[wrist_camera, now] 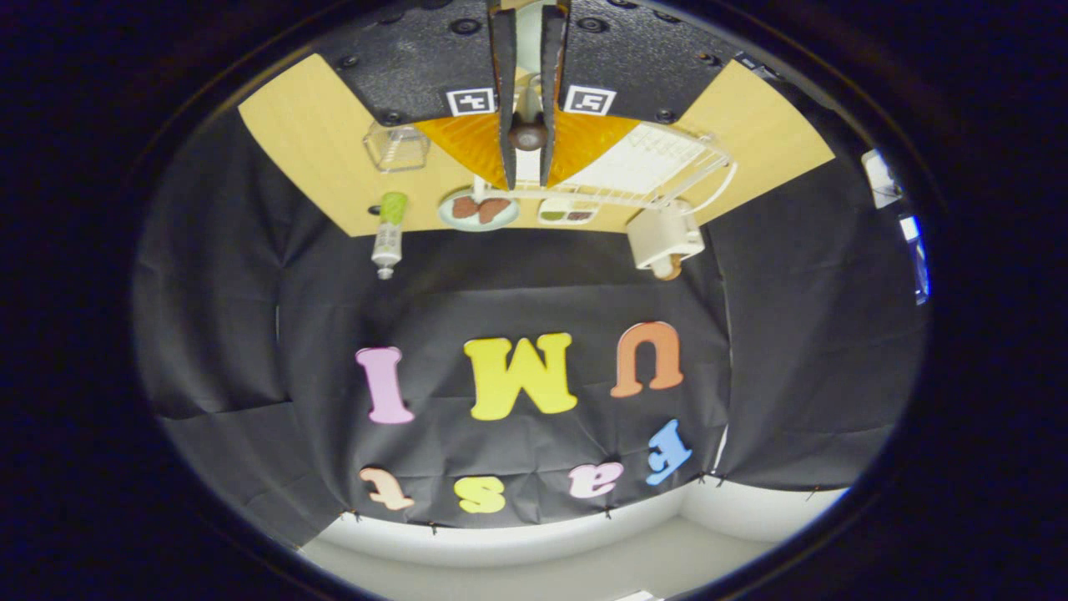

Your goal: Take the plate from the dish rack, then take the spoon from the basket and place it into the plate.

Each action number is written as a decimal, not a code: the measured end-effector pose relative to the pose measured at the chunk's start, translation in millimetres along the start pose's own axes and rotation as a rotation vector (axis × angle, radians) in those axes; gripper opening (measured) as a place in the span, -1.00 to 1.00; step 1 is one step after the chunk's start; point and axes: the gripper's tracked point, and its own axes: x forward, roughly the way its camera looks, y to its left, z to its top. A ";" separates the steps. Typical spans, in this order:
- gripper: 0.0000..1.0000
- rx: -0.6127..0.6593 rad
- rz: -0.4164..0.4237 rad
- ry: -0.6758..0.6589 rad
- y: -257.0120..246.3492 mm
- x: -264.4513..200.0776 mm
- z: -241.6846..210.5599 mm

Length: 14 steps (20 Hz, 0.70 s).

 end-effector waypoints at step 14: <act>-0.66 -0.036 0.132 0.140 42.4 13.9 -82.8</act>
